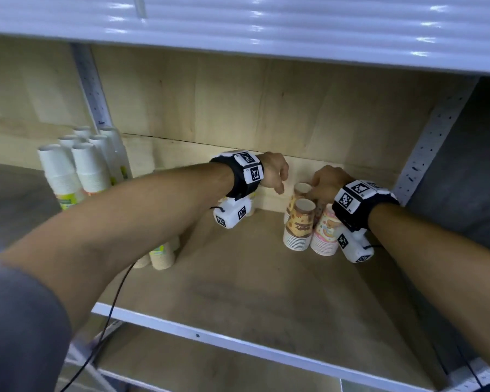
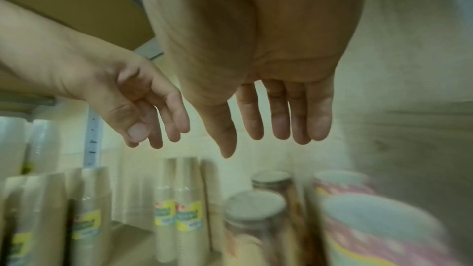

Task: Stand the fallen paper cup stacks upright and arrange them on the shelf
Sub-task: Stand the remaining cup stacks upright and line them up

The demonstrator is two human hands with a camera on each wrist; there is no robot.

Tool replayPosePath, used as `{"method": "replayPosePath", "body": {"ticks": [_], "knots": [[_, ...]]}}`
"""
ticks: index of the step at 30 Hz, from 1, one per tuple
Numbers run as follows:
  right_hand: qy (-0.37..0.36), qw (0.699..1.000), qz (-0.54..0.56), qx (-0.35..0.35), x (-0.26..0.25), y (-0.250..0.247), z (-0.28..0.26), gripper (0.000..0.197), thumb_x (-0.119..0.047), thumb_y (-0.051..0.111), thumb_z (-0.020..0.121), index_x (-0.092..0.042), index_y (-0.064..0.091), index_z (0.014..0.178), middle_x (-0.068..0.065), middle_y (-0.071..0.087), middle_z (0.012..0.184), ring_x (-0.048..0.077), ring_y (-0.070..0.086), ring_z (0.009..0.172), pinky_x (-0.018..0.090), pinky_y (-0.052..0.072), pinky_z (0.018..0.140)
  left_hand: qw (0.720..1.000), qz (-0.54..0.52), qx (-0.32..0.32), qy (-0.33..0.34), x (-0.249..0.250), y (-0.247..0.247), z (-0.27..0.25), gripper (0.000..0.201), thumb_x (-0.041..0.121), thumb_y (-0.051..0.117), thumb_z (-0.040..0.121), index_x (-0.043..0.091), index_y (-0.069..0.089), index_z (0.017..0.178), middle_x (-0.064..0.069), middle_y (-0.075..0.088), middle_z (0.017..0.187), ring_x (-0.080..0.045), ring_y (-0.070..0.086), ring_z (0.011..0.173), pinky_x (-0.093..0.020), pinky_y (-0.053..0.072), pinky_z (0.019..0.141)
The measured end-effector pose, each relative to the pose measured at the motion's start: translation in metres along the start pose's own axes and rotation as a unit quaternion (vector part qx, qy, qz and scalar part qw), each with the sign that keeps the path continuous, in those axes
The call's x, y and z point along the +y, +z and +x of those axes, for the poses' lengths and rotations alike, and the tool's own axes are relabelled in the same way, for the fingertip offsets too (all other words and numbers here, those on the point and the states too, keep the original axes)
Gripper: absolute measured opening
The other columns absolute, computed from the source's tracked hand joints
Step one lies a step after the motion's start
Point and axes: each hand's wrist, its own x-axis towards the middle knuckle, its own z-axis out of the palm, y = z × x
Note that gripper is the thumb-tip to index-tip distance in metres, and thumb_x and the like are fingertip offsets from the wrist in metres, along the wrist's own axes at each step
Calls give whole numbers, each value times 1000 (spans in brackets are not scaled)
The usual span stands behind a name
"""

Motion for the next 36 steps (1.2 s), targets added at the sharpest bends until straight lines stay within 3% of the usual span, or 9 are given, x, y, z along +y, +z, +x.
{"method": "replayPosePath", "body": {"ticks": [2, 4, 8, 16, 21, 24, 26, 30, 36], "knots": [[-30, 1000, -6, 4, -28, -7, 1, 39, -30, 74, 81, -2, 70, 108, 13, 68, 111, 29, 65, 98, 33, 55, 81, 1000, 6, -2, -19, -15, -22, -16, 43, 28, 76, 83, 18, 64, 123, -2, 58, 125, -20, 55, 94, -22, 45, 62], [-59, 998, -5, 4, -60, -11, 2, 40, -28, 75, 82, -2, 69, 112, 12, 65, 117, 29, 63, 104, 33, 53, 85, 999, 7, 1, -40, -33, -41, -35, 44, 26, 75, 83, 16, 63, 124, -3, 60, 119, -21, 57, 90, -25, 51, 64], [-113, 994, 4, 13, -125, -14, -2, 39, -30, 77, 78, -6, 71, 107, 11, 68, 111, 28, 65, 98, 33, 53, 81, 995, 14, 8, -94, -73, -63, -76, 47, 27, 76, 83, 16, 61, 126, -2, 59, 101, -24, 60, 85, -25, 51, 63], [-217, 975, 32, -29, -233, 12, -33, 34, -27, 72, 86, -6, 71, 112, 11, 67, 114, 28, 64, 105, 31, 51, 84, 983, 55, -42, -172, -148, -67, -147, 43, 26, 72, 87, 9, 63, 125, -8, 64, 101, -24, 61, 80, -20, 50, 54], [-258, 963, 45, -65, -273, 33, -54, 31, -29, 78, 79, -15, 73, 106, 6, 69, 109, 22, 63, 93, 27, 48, 72, 971, 65, -82, -213, -177, -53, -174, 36, 19, 71, 87, 5, 68, 120, -7, 66, 89, -19, 60, 70, -19, 48, 51], [-266, 960, 31, -86, -288, 48, -61, 33, -28, 79, 75, -13, 74, 104, 6, 71, 107, 23, 67, 95, 28, 52, 74, 969, 72, -88, -220, -189, -40, -183, 35, 18, 69, 87, 7, 68, 120, -10, 69, 105, -19, 58, 74, -16, 45, 46], [-261, 961, 31, -85, -293, 58, -64, 31, -26, 78, 74, -13, 74, 101, 7, 71, 106, 25, 68, 94, 27, 52, 71, 968, 52, -81, -231, -196, -34, -187, 36, 18, 71, 87, 10, 67, 122, -10, 68, 110, -21, 59, 81, -18, 51, 50], [-279, 955, 17, -94, -297, 69, -69, 37, -27, 78, 77, -12, 70, 109, 7, 68, 109, 25, 66, 99, 26, 47, 71, 972, 11, -63, -228, -202, -25, -194, 39, 20, 75, 83, 14, 68, 121, -14, 68, 113, -27, 66, 89, -39, 59, 78], [-297, 951, -10, -81, -299, 79, -71, 37, -19, 78, 76, -12, 67, 111, 8, 66, 107, 26, 64, 96, 30, 50, 74, 973, -14, -41, -225, -204, -16, -199, 40, 12, 72, 84, 12, 65, 123, -12, 68, 110, -33, 71, 86, -41, 61, 77]]}}
